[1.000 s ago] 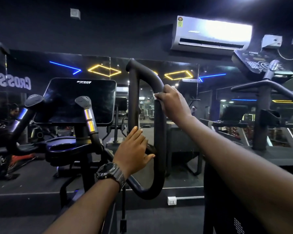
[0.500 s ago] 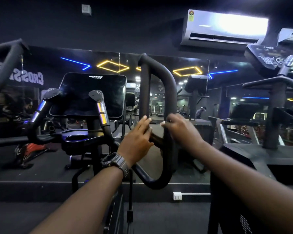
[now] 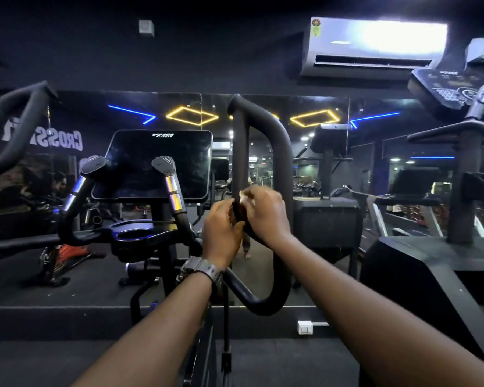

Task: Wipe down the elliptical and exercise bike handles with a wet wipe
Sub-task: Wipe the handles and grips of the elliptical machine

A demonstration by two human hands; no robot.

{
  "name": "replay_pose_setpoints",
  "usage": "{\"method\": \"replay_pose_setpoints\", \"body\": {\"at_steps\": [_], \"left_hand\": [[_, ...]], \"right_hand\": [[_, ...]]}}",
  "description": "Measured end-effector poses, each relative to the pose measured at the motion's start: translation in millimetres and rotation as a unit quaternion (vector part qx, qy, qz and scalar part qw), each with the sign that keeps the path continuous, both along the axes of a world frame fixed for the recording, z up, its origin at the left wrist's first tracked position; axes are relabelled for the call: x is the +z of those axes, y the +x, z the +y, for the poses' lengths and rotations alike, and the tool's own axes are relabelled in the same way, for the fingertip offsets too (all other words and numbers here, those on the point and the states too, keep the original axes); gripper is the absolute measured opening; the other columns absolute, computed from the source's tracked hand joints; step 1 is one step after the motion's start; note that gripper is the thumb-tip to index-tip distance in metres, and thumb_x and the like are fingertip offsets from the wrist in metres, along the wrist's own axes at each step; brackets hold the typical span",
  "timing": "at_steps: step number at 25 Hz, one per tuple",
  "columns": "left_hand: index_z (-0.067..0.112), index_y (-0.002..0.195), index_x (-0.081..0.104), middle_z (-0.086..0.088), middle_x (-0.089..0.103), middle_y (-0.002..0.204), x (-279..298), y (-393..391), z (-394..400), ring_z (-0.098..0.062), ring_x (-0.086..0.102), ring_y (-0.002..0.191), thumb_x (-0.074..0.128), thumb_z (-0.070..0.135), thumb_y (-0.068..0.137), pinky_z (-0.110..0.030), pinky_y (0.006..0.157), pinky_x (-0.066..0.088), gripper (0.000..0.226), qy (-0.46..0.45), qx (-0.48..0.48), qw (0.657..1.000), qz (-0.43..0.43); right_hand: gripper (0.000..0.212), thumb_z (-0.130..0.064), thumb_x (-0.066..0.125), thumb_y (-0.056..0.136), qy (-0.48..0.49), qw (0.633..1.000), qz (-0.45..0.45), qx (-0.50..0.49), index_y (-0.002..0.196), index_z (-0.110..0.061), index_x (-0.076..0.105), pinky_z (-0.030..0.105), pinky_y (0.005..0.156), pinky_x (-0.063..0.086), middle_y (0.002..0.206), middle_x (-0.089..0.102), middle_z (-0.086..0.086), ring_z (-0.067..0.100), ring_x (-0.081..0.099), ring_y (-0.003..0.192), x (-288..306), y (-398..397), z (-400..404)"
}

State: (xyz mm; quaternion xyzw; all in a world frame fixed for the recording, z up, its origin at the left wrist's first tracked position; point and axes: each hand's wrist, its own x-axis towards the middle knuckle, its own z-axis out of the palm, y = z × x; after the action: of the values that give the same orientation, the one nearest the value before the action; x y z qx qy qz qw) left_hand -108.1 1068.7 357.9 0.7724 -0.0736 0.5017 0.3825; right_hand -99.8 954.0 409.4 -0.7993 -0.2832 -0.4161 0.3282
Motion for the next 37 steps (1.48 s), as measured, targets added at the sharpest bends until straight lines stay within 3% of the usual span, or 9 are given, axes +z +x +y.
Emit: {"method": "replay_pose_setpoints", "body": {"at_steps": [3,7,13,19,23,26,32,35,37], "left_hand": [[0.028,0.104,0.067,0.001,0.070,0.103,7.0,1.5,4.5,-0.015,0.068,0.098,0.074,0.000,0.076,-0.042,0.087,0.058,0.040,-0.044,-0.026,0.998,0.023],[0.012,0.117,0.070,-0.004,0.072,0.111,12.8,4.1,6.4,-0.012,0.069,0.101,0.075,-0.002,0.078,-0.035,0.091,0.057,0.042,-0.062,-0.026,0.997,0.041],[0.016,0.098,0.076,0.003,0.075,0.092,24.7,0.2,8.4,-0.010,0.070,0.087,0.073,0.002,0.081,-0.033,0.084,0.059,0.023,-0.066,-0.002,0.997,0.046],[0.019,0.093,0.075,0.004,0.075,0.089,25.6,4.8,12.5,-0.009,0.071,0.086,0.067,-0.008,0.078,-0.036,0.083,0.060,0.032,-0.135,-0.037,0.988,0.068],[0.024,0.087,0.071,0.000,0.075,0.086,29.8,3.5,11.9,-0.015,0.072,0.084,0.057,-0.012,0.082,-0.039,0.077,0.062,0.039,-0.197,-0.077,0.974,0.083],[0.010,0.101,0.074,-0.003,0.075,0.090,32.8,0.7,14.4,-0.016,0.073,0.086,0.054,-0.014,0.084,-0.038,0.077,0.062,0.035,-0.191,-0.102,0.972,0.089],[0.010,0.104,0.072,-0.005,0.074,0.096,30.4,6.0,21.7,-0.015,0.072,0.090,0.054,-0.013,0.085,-0.039,0.081,0.061,0.035,-0.195,-0.148,0.963,0.110],[0.017,0.099,0.077,0.000,0.076,0.093,34.5,6.9,29.0,-0.017,0.072,0.091,0.057,0.006,0.085,-0.043,0.085,0.060,0.027,-0.164,-0.137,0.970,0.112],[0.021,0.091,0.077,-0.002,0.076,0.088,43.4,5.0,29.3,-0.024,0.073,0.087,0.050,0.015,0.085,-0.050,0.084,0.059,0.028,-0.154,-0.168,0.966,0.120]], "right_hand": [[0.010,-0.019,0.058,0.095,0.103,0.992,0.073,-0.001,0.097,-0.021,0.067,0.034,0.071,0.054,0.092,0.069,0.001,0.019,0.065,0.084,14.9,16.4,2.3],[0.016,-0.007,0.056,0.089,-0.005,0.999,0.040,-0.004,0.090,-0.018,0.067,0.035,0.070,0.054,0.085,0.070,-0.003,0.017,0.066,0.080,-49.6,-5.8,-23.0],[0.017,-0.012,0.062,0.092,0.103,0.994,0.007,0.032,0.105,-0.019,0.069,0.035,0.076,0.055,0.097,0.071,-0.001,0.018,0.067,0.088,28.0,18.8,7.0],[0.017,-0.006,0.054,0.092,-0.063,0.997,-0.048,-0.017,0.101,-0.016,0.064,0.037,0.061,0.049,0.090,0.064,-0.001,0.027,0.064,0.074,-68.8,-5.9,-26.6],[0.037,-0.012,0.045,0.102,-0.004,1.000,-0.018,-0.020,0.138,-0.009,0.048,0.033,0.070,0.046,0.104,0.067,0.009,0.028,0.065,0.094,-26.2,3.5,9.1],[0.024,-0.019,0.044,0.103,0.084,0.994,0.057,0.035,0.122,-0.009,0.054,0.024,0.063,0.039,0.088,0.059,-0.001,0.024,0.063,0.089,2.6,14.5,26.5],[0.050,-0.042,0.058,0.089,-0.178,0.975,0.078,-0.106,0.124,-0.008,0.047,0.040,0.090,0.049,0.120,0.055,0.012,0.029,0.054,0.110,-53.4,8.2,1.4],[0.038,-0.029,0.053,0.091,0.022,0.983,0.172,0.060,0.123,-0.011,0.044,0.034,0.073,0.049,0.109,0.058,0.008,0.024,0.059,0.094,-14.0,-2.4,23.8],[0.023,-0.021,0.049,0.092,0.184,0.927,0.249,0.210,0.114,-0.015,0.042,0.031,0.065,0.046,0.095,0.057,0.005,0.017,0.057,0.080,32.9,0.4,32.7]]}}
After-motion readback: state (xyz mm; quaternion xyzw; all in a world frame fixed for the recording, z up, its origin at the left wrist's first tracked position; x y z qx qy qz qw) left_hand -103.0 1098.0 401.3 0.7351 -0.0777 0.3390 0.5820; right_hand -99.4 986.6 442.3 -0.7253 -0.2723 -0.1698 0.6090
